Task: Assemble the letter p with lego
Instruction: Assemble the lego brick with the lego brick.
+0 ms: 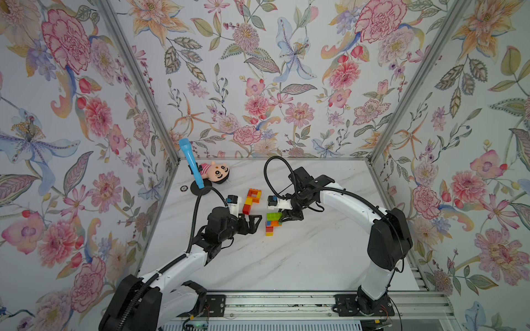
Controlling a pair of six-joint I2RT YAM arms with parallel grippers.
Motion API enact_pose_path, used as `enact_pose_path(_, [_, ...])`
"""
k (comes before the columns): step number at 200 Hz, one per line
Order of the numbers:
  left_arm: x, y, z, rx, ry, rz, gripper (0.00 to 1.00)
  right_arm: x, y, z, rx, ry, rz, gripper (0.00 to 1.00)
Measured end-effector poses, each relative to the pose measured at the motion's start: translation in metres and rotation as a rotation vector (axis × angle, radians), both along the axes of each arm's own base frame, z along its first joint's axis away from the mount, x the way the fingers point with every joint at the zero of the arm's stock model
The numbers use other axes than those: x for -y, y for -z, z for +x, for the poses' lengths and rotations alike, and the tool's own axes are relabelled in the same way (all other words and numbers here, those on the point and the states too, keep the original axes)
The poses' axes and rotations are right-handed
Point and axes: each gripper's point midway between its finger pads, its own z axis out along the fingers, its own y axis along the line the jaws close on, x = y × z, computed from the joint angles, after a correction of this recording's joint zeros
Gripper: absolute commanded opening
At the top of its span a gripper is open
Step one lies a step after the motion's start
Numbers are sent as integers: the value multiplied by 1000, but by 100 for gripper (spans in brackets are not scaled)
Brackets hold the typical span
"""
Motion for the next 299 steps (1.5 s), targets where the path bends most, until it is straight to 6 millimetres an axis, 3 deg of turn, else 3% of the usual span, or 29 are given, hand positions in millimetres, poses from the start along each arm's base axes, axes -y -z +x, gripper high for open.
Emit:
enact_pose_path(31, [7,-6,0,6,16,-38,97,0,1,0,-1,1,-3,24])
enact_pose_path(103, [26,3,-7,-36,52,-60,92,-3,7,-3,2,-10,-27,24])
enact_pose_path(165, [31,-5,-3,-23,44,-78,85,-7,9,-5,2,-17,-33,24])
enact_pose_path(299, [34,-4,-4,-29,49,-77,79,-2,9,4,-12,59,-51,24])
